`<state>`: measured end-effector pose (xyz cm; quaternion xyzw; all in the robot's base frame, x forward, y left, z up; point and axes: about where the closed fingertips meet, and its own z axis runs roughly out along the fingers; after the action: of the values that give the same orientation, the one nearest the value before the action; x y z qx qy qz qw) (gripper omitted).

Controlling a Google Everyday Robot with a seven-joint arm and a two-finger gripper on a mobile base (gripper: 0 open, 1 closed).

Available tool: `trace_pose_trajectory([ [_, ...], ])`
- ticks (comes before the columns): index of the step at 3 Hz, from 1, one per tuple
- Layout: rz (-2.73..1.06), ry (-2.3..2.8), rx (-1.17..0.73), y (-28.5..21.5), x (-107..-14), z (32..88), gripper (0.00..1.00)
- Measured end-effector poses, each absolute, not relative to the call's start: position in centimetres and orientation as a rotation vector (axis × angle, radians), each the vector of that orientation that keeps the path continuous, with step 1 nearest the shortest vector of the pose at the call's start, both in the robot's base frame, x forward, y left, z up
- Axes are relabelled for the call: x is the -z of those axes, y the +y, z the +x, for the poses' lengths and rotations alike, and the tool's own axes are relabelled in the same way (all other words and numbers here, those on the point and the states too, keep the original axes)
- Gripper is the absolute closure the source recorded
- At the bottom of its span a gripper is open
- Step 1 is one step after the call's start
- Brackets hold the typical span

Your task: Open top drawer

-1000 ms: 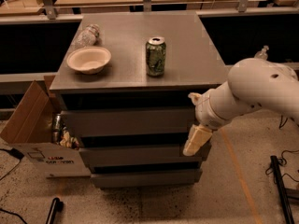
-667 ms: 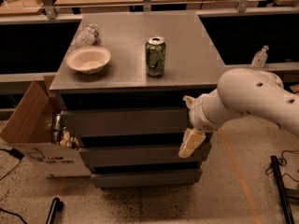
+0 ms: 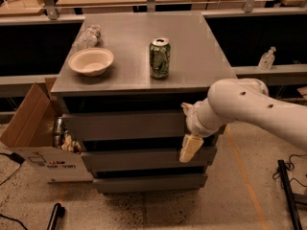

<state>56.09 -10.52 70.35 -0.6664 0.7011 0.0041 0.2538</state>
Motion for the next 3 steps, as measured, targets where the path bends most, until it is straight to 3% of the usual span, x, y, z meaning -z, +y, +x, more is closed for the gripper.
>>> trace_pose_trajectory([
  [2, -1.911, 1.909, 0.087, -11.0, -68.7, 59.7, 0.00],
  [3, -1.934, 1.932, 0.098, -11.5, -68.1, 61.2, 0.15],
])
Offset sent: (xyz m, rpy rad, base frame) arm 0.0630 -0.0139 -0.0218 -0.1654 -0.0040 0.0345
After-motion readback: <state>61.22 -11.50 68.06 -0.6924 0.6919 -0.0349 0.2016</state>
